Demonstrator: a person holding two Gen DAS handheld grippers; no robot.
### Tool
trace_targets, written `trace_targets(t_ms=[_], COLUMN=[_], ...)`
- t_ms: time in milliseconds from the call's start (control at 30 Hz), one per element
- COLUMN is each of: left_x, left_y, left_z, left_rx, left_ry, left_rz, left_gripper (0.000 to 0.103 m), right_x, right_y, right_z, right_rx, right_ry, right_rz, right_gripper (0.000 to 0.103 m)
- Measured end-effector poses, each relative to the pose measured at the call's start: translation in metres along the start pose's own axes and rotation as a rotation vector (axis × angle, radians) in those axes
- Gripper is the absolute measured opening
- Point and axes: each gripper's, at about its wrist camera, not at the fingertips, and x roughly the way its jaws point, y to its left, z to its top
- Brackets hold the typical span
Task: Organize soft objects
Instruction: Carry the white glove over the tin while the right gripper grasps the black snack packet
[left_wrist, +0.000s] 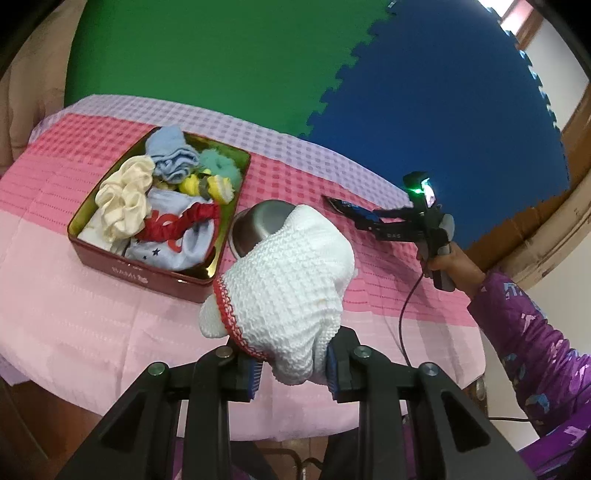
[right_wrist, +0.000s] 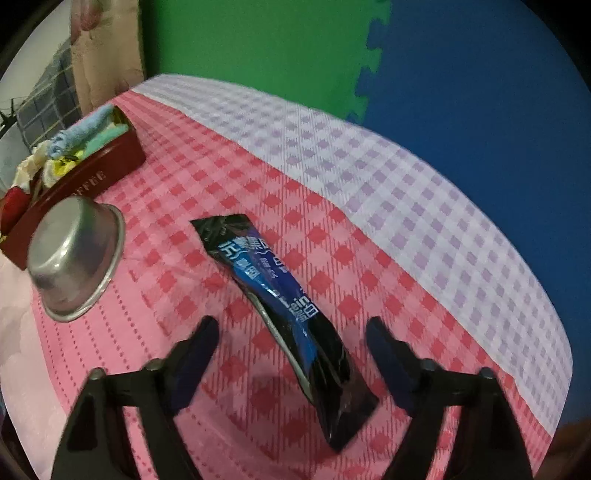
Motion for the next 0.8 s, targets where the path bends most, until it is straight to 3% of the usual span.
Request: trace_targets(t_ms=[33,200,300,500,800], left_x=[-0.001,-0.014,-0.02,-0.02,0.026], left_y=[0.003,0.011,0.014,0.021,0.032], left_z=[0.0,-0.003,0.003,0.032,0.104], left_rx=[-0.01,-0.033,-0.014,0.056,0.203], left_ry=[-0.004,-0.018,-0.037,-0.056,-0.033], left_rz=[0.004,0.013,0.04,0.088,0.166], left_gripper=[0.024,0.024,0.025,0.026,0.026], right_x=[0.008,-0.001,-0.029,-0.083,-0.124], right_y=[-0.001,0.0,0.001,0.013,0.043], right_z=[0.001,-0.003,-0.022,-0.094,-0.147], right_rx=[0.012,0.128,0.23,0.522,0.678], right_ry=[0.044,0.038,-0.059,-0.216,-0.317], right_rz=[-0.016,0.011,0.129,0.332,0.441], right_gripper=[0.041,0.03,0.029,0.029,0.029])
